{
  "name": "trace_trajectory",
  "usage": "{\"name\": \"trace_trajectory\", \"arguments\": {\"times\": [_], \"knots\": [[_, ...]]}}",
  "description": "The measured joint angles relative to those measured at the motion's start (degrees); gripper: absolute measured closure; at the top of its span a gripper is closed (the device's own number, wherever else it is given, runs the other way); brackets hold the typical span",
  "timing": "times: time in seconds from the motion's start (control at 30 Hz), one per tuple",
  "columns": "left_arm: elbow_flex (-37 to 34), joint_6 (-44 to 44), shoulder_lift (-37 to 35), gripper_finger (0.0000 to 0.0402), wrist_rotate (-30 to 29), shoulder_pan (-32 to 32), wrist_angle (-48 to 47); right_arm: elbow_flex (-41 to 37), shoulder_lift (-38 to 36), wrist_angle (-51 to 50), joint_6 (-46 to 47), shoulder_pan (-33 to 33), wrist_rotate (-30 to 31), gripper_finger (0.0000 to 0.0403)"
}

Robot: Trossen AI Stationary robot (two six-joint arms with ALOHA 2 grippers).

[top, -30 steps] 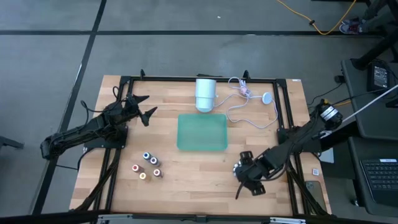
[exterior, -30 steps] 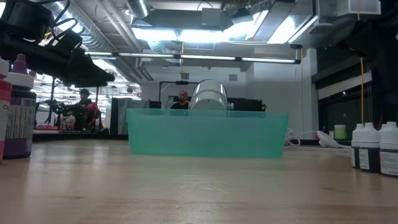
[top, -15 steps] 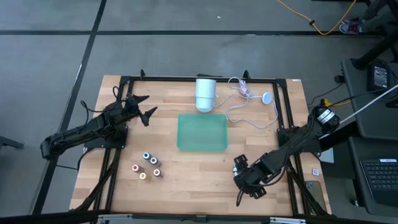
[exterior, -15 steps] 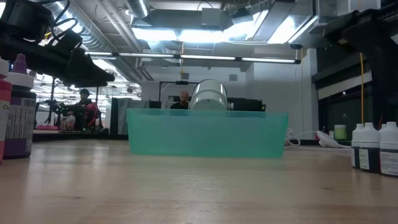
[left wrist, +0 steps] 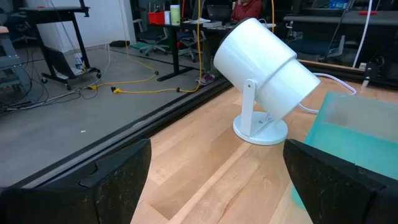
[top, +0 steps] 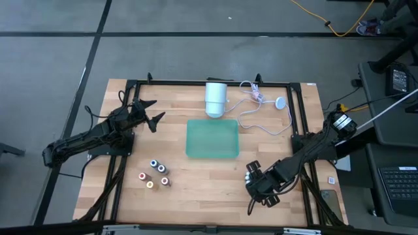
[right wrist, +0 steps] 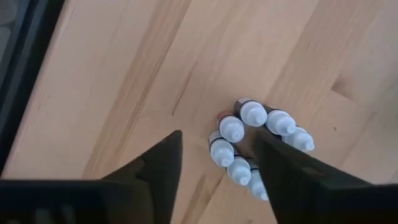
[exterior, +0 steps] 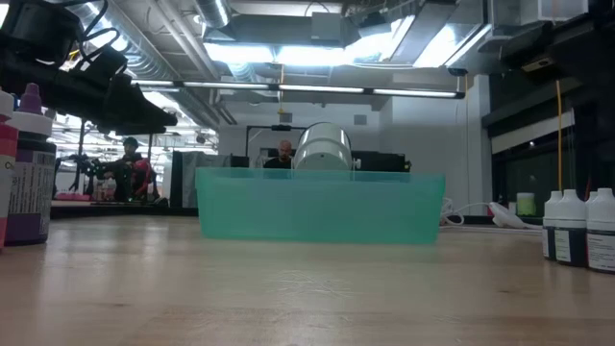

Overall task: Pick & Place food coloring
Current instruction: Put the bottom small black food coloring bottle into the green bin

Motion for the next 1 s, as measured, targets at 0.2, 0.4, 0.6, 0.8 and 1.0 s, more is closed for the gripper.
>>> {"name": "trace_trajectory", "arguments": {"times": [0.2, 0.4, 0.6, 0.8, 1.0], "knots": [[0.0, 0.0, 0.0, 0.0041, 0.0, 0.0, 0.0, -1.2, 0.7, 0.9, -1.2, 0.0, -0.1, 0.0245], [0.0, 0.0, 0.0, 0.0041, 0.0, 0.0, 0.0, -3.7, 0.7, 1.0, 0.0, 0.0, -0.7, 0.0243], [0.0, 0.0, 0.0, 0.0041, 0.0, 0.0, 0.0, -3.7, 0.8, 1.3, -2.3, 0.0, -0.7, 0.0243], [0.0, 0.0, 0.0, 0.0041, 0.0, 0.0, 0.0, -3.7, 2.1, 2.1, -3.5, -0.4, -0.7, 0.0242], [0.0, 0.0, 0.0, 0.0041, 0.0, 0.0, 0.0, -4.5, 2.9, 3.2, -5.7, -0.7, 0.0, 0.0242]]}}
